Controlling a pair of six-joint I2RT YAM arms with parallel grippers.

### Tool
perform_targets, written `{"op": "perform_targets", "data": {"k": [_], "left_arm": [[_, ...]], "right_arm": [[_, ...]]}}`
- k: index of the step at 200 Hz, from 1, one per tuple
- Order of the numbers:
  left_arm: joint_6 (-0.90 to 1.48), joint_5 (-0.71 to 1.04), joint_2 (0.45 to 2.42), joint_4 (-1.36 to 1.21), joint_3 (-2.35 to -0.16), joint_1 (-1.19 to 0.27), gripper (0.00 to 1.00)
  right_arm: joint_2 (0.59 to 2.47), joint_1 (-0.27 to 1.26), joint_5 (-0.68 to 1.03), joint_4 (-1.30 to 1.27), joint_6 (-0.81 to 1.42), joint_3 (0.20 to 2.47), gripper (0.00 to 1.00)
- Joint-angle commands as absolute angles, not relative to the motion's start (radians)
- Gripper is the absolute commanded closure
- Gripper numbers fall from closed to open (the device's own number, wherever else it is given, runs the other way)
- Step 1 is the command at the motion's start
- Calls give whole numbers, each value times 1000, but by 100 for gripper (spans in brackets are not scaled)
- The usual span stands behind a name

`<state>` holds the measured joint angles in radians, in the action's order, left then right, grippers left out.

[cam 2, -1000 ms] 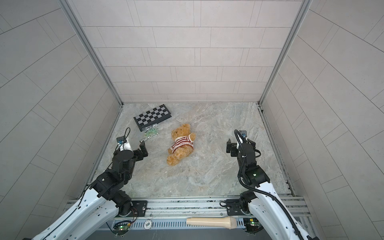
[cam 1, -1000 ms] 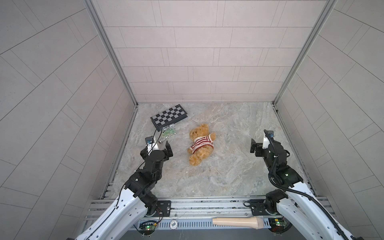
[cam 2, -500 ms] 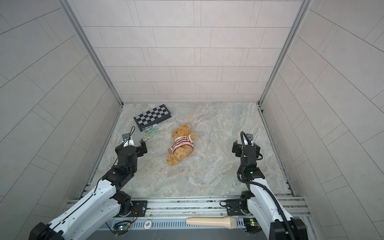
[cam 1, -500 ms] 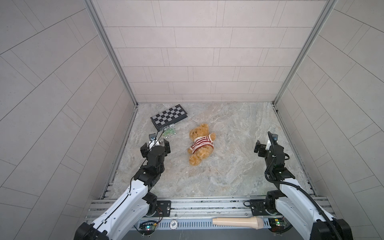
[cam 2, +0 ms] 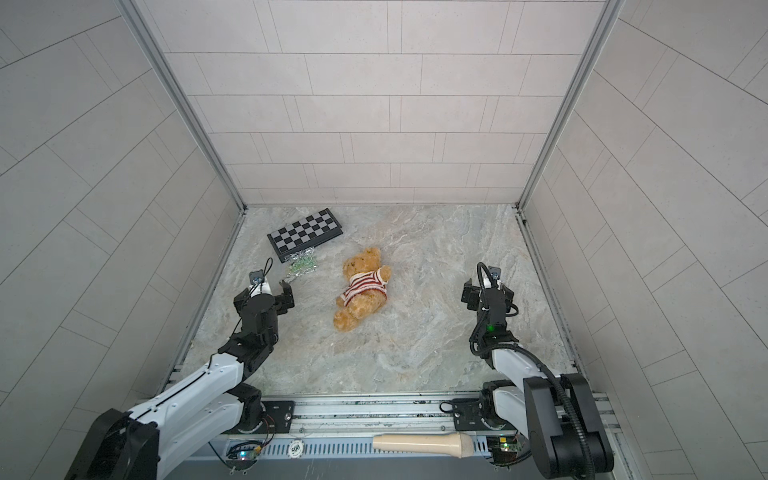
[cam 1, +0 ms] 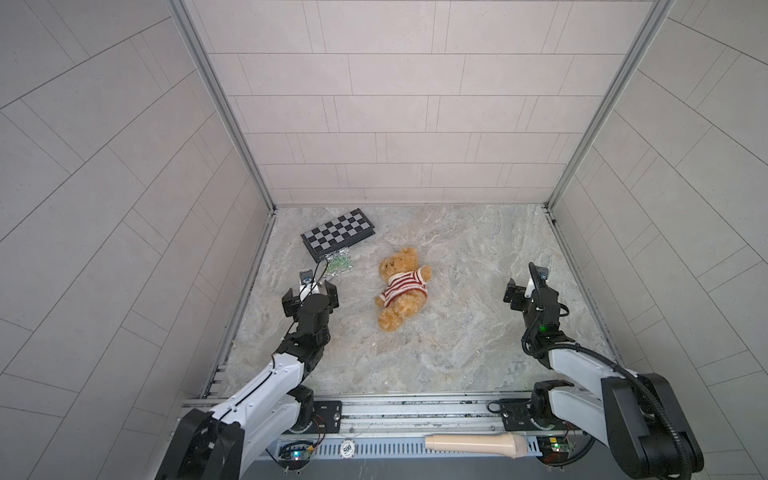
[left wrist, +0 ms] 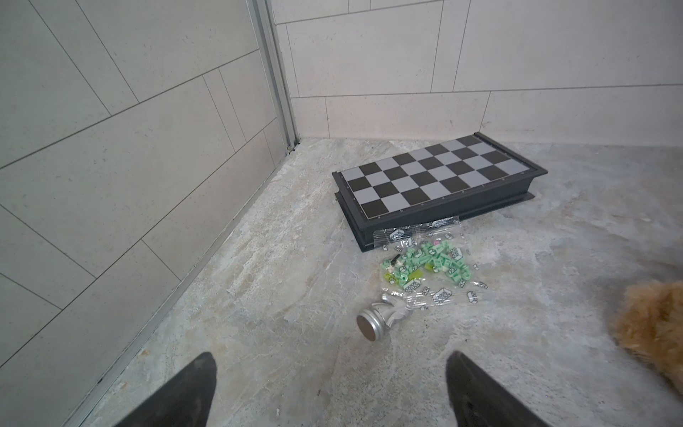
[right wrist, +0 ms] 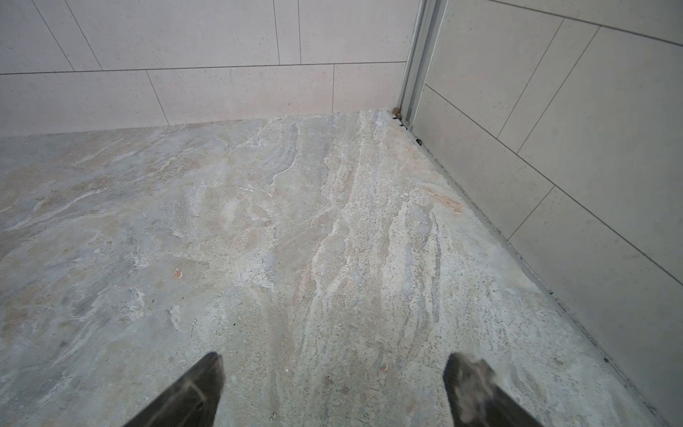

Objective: Dress the teddy bear

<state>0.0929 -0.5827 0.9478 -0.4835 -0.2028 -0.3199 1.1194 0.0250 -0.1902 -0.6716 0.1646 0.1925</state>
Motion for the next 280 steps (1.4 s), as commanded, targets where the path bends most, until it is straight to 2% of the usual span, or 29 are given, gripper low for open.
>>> {"op": "perform_targets", "data": {"k": [1, 70, 83, 132, 178, 224, 258, 280], "left_arm": [[59, -574, 985, -654, -177, -309, 0], [65, -481, 1134, -857, -194, -226, 0], [77, -420, 1169, -894, -201, -194, 0], [3, -380, 1229, -967, -218, -184, 0], [-32, -349, 1277, -1000, -241, -184, 0], [-46, -356, 1481, -1208, -243, -175, 0], [-16, -316, 1468, -983, -342, -141, 0], [2, -300, 1468, -968, -351, -118, 0]], "right_arm": [[1153, 20, -192, -784, 158, 191, 5], [1325, 17, -176, -962, 121, 224, 7], [1364, 15, -188, -1031, 112, 213, 7], [1629, -6, -156, -1352, 121, 195, 8], [1592, -6, -126, -1162, 105, 267, 9], [1592, -1, -104, -1094, 87, 306, 7], [1585, 17, -81, -974, 48, 365, 5], [1587, 19, -87, -978, 46, 364, 4]]}}
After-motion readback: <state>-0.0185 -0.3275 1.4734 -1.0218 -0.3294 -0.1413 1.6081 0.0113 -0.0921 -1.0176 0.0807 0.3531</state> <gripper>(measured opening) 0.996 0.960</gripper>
